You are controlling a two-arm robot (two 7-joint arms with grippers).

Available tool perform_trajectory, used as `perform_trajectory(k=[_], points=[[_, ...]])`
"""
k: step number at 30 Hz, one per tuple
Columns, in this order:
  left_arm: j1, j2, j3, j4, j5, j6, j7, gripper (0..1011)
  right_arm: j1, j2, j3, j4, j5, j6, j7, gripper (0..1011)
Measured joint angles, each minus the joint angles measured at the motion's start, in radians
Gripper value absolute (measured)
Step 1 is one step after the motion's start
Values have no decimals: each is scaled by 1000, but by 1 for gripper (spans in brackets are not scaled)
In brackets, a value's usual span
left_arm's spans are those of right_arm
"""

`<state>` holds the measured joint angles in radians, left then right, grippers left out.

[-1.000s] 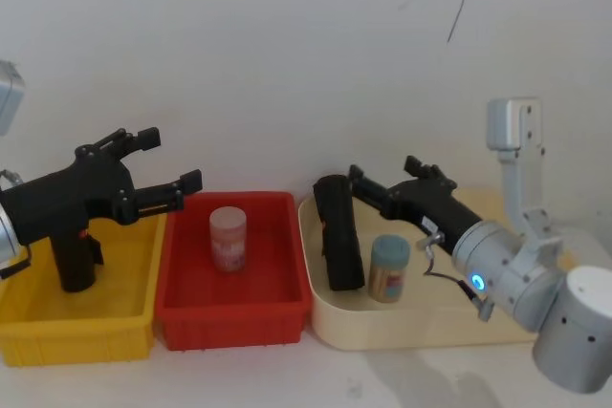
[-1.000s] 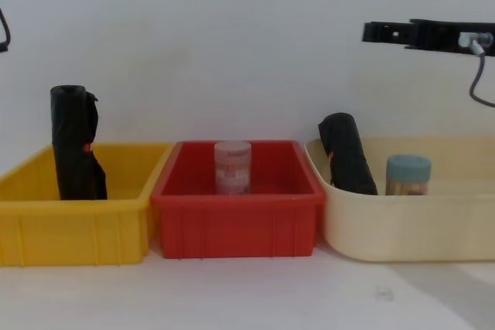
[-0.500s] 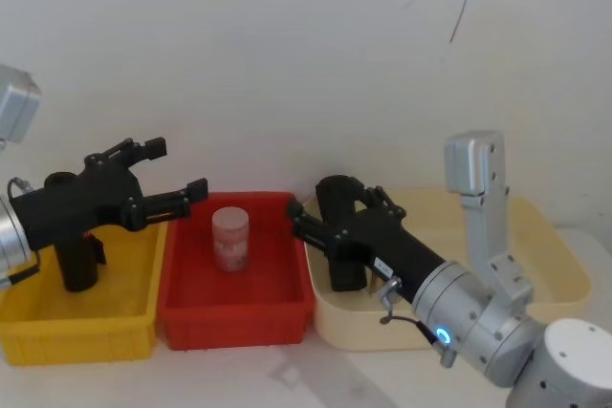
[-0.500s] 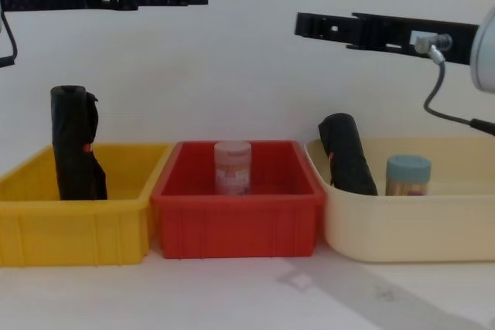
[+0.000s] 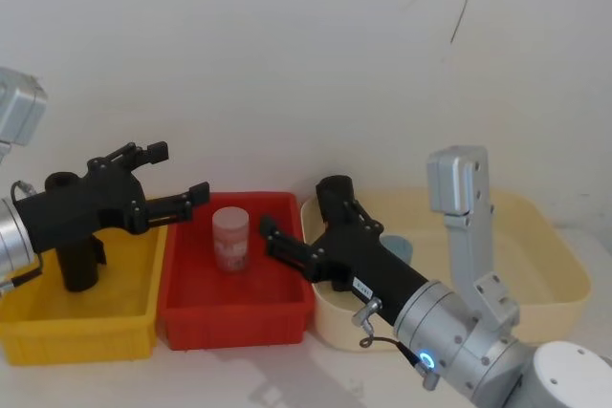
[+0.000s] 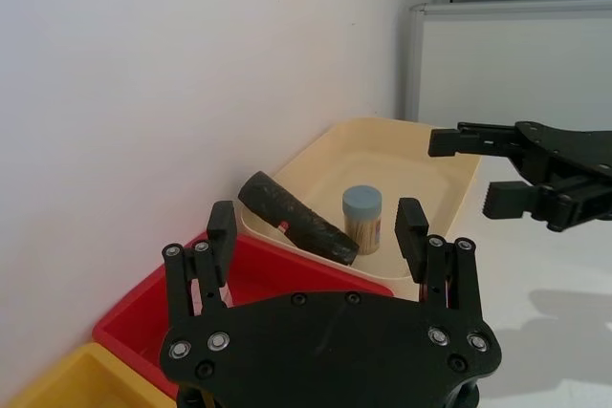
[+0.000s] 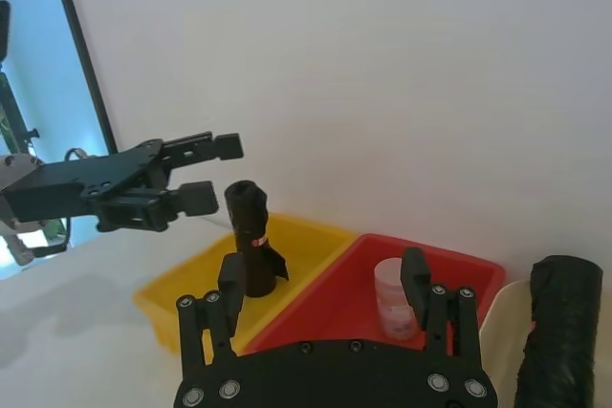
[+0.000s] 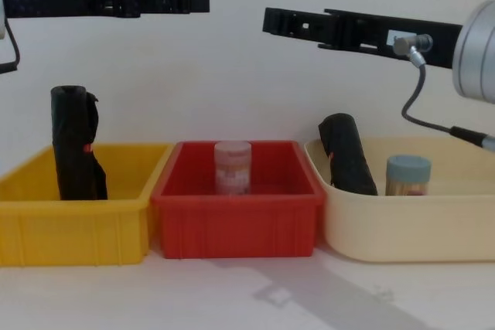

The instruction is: Pick up the garbage bag with the one hand and transfer it to the other hand.

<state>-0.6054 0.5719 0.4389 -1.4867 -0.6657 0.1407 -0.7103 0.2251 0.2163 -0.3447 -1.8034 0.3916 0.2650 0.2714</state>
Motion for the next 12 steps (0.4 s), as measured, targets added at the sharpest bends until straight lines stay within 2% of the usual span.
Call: perform_trajectory(k=[12], points=[[-1,-1,2,2,1,1,2,1002,-12,-1,-9,-15,2,-3,2,1001]])
